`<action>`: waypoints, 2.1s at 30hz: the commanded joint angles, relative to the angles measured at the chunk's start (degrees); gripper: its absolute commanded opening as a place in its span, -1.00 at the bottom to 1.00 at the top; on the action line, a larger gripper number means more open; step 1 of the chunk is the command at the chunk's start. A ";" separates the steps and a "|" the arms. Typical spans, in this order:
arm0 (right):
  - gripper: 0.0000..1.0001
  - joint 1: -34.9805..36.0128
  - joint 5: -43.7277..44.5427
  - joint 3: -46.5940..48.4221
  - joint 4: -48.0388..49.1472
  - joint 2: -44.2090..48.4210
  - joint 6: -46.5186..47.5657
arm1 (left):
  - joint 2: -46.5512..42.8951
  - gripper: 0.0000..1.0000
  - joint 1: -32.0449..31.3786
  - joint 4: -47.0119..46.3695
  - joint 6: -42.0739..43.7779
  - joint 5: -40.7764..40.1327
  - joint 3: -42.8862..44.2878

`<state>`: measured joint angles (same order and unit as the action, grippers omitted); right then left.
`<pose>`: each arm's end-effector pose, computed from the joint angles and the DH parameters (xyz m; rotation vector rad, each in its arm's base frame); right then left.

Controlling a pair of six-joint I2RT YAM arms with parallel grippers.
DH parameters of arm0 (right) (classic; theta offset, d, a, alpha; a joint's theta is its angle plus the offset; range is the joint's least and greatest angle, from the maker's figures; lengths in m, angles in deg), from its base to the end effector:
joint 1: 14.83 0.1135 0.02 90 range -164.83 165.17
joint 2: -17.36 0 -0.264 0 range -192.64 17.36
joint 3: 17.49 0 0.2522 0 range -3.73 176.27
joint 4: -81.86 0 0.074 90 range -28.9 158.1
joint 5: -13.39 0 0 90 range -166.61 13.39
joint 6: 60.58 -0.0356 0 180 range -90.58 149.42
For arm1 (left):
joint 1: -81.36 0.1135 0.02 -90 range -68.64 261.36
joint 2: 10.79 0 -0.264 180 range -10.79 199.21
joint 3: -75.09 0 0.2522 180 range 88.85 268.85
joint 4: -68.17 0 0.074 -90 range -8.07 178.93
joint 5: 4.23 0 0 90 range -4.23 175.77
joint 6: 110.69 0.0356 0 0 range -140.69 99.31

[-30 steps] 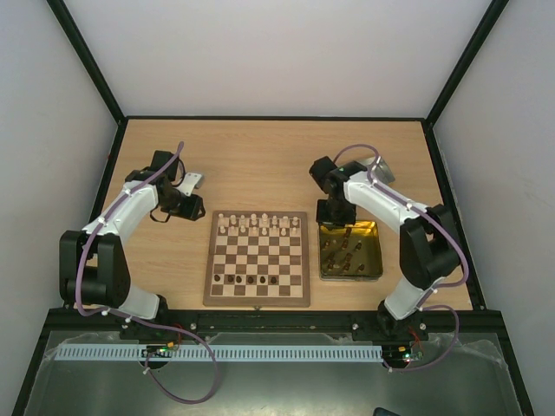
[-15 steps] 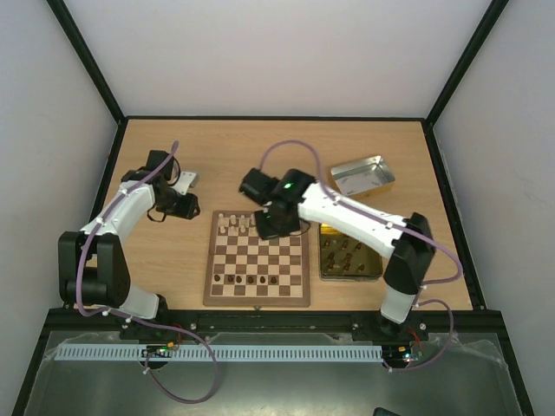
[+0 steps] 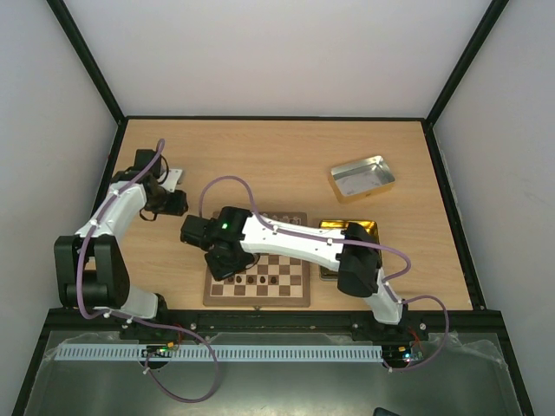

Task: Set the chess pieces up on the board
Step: Place the chess piece on the chessboard.

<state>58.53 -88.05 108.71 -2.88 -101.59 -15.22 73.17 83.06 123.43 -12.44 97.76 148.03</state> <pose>0.1140 0.4059 0.2700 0.7892 -2.9474 -0.4441 0.2836 0.0010 0.2282 0.2139 2.6948 -0.2335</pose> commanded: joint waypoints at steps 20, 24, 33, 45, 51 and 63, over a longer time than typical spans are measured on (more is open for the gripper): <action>-0.96 -3.78 8.32 -3.65 0.35 -0.32 -6.79 | -3.98 0.00 1.56 -0.68 -1.76 -0.91 0.66; -0.96 -6.84 7.49 -6.02 1.93 0.14 -4.81 | -4.57 0.06 1.56 -0.49 -1.48 -0.27 0.66; -0.95 -8.93 5.85 -6.09 2.59 -3.79 -0.66 | -4.73 0.06 1.54 -0.45 -1.26 0.11 0.48; -0.82 -8.94 3.19 -6.41 3.01 -4.92 1.28 | -4.34 0.05 1.56 -0.53 -1.21 0.29 0.38; -0.74 -8.94 2.75 -7.21 3.30 -5.42 1.74 | -4.16 0.05 1.56 -0.53 -1.05 0.56 0.36; -0.59 -8.94 2.30 -7.52 3.33 -5.72 2.34 | -3.78 0.04 1.56 -0.54 -0.87 0.63 0.26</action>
<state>49.63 -85.91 101.50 0.92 -106.79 -13.54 69.65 84.28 122.51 -13.62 97.76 148.03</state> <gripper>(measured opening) 0.176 0.523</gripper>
